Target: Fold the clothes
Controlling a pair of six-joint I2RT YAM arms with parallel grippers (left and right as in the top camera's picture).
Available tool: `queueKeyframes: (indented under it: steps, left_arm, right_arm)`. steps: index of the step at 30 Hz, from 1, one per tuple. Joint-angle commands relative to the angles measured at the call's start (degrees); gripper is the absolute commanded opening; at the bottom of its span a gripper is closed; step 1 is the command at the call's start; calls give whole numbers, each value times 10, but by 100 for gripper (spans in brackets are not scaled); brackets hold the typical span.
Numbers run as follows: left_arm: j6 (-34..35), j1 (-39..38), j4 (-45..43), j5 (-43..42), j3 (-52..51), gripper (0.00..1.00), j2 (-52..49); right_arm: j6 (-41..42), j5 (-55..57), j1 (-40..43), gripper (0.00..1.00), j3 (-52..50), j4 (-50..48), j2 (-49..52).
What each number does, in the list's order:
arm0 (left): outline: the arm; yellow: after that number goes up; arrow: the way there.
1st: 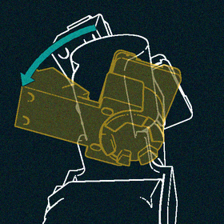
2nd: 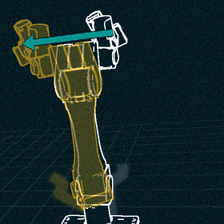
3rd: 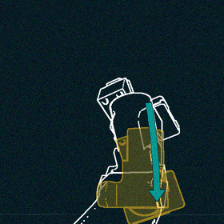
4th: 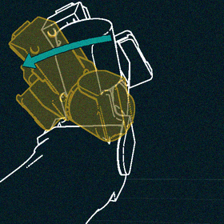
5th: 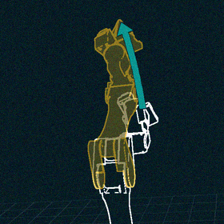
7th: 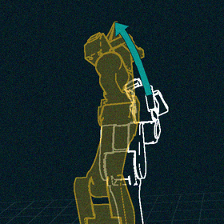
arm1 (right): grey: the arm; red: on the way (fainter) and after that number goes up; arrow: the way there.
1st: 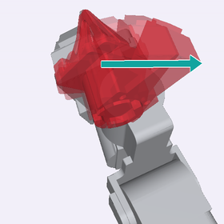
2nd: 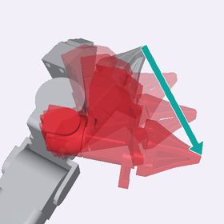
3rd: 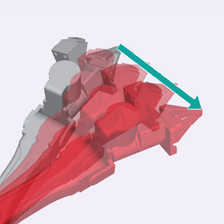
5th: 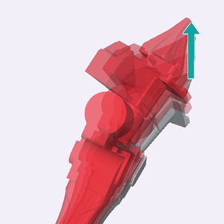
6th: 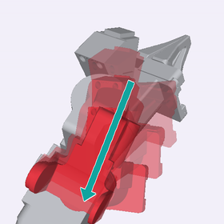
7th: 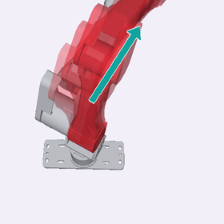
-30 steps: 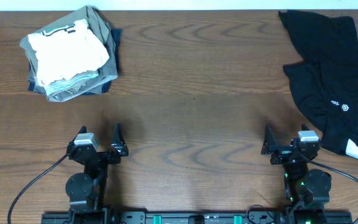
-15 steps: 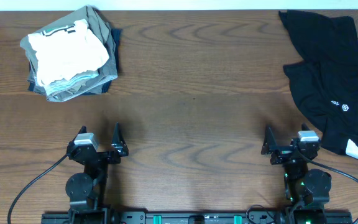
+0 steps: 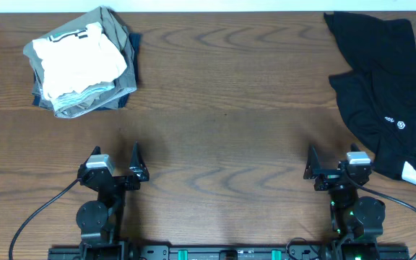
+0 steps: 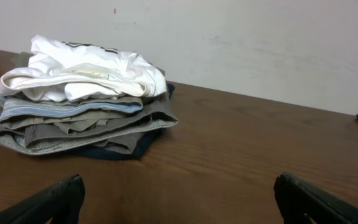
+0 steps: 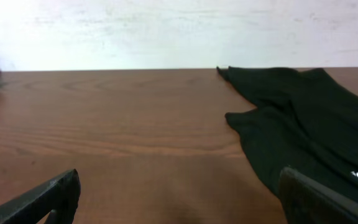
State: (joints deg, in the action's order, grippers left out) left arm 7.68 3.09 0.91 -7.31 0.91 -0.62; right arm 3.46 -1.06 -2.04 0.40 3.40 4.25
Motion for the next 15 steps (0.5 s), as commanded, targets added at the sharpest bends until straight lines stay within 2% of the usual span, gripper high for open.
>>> queueKeyframes:
  steps: [1, 15]
  left_arm:
    - [1, -3, 23, -10, -7, 98, 2]
    - [1, -3, 23, -10, -7, 98, 2]
  right_arm:
    - [7, 22, 6, 99, -1, -3, 1]
    - [7, 28, 6, 99, -1, -11, 1]
